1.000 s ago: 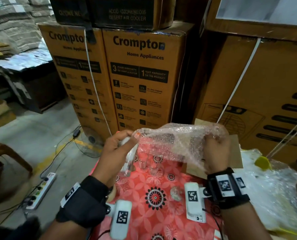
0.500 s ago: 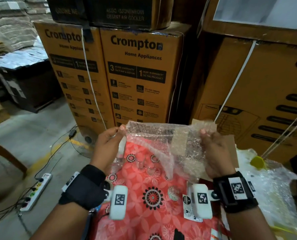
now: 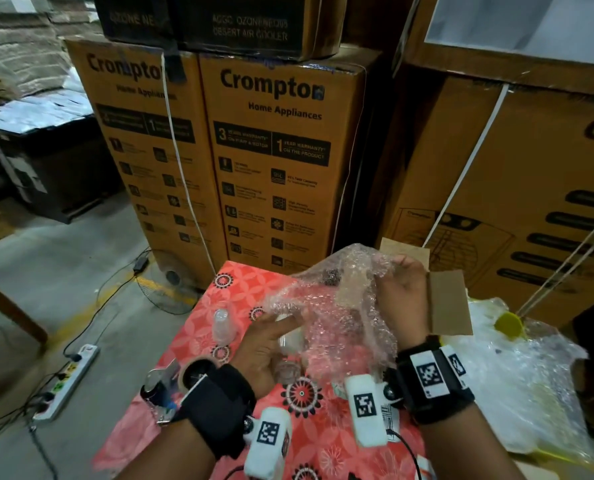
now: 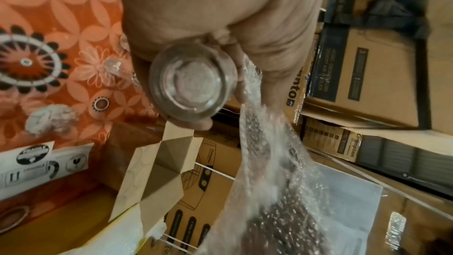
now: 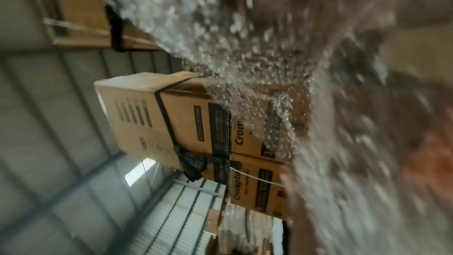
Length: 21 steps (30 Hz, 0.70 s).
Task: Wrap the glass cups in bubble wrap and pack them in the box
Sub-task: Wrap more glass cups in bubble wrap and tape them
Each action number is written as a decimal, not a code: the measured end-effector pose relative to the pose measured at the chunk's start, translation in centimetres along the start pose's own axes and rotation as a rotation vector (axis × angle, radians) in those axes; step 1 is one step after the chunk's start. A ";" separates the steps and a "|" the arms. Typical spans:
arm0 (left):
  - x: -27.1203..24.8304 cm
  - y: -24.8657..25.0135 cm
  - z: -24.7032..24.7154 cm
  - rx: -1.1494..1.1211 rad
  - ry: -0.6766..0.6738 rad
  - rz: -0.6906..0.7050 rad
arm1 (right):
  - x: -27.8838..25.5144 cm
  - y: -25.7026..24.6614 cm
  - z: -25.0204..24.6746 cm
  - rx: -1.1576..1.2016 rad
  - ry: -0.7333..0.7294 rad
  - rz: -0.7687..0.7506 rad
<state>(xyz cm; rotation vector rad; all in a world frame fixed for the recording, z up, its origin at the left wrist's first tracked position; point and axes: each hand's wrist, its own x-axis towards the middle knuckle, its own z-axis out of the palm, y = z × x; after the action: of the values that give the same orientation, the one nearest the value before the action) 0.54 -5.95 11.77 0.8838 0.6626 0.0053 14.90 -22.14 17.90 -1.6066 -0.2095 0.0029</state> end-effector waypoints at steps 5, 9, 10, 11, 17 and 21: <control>0.3 0.7 -1.1 -0.005 -0.029 0.053 | 1.5 -0.6 -3.4 -0.071 -0.022 0.130; 0.0 2.5 -3.9 0.091 -0.079 0.140 | 3.9 -0.8 -8.2 -0.038 0.011 0.197; -0.1 2.9 -4.4 0.104 -0.105 0.147 | 4.2 -0.6 -9.0 -0.025 0.015 0.214; -0.2 3.2 -4.8 0.123 -0.138 0.150 | 4.1 -0.6 -9.2 -0.051 0.002 0.217; -0.5 3.2 -4.4 0.238 -0.097 0.134 | 2.4 0.3 -8.5 -0.068 -0.066 0.275; 0.8 1.7 -5.1 0.295 0.026 0.095 | 1.5 2.4 -8.1 0.005 -0.055 0.416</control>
<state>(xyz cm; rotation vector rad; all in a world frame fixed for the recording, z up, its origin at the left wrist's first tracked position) -1.08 -1.01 10.25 1.2008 0.6551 0.0040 17.81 -30.04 16.09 -1.6213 0.0852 0.3680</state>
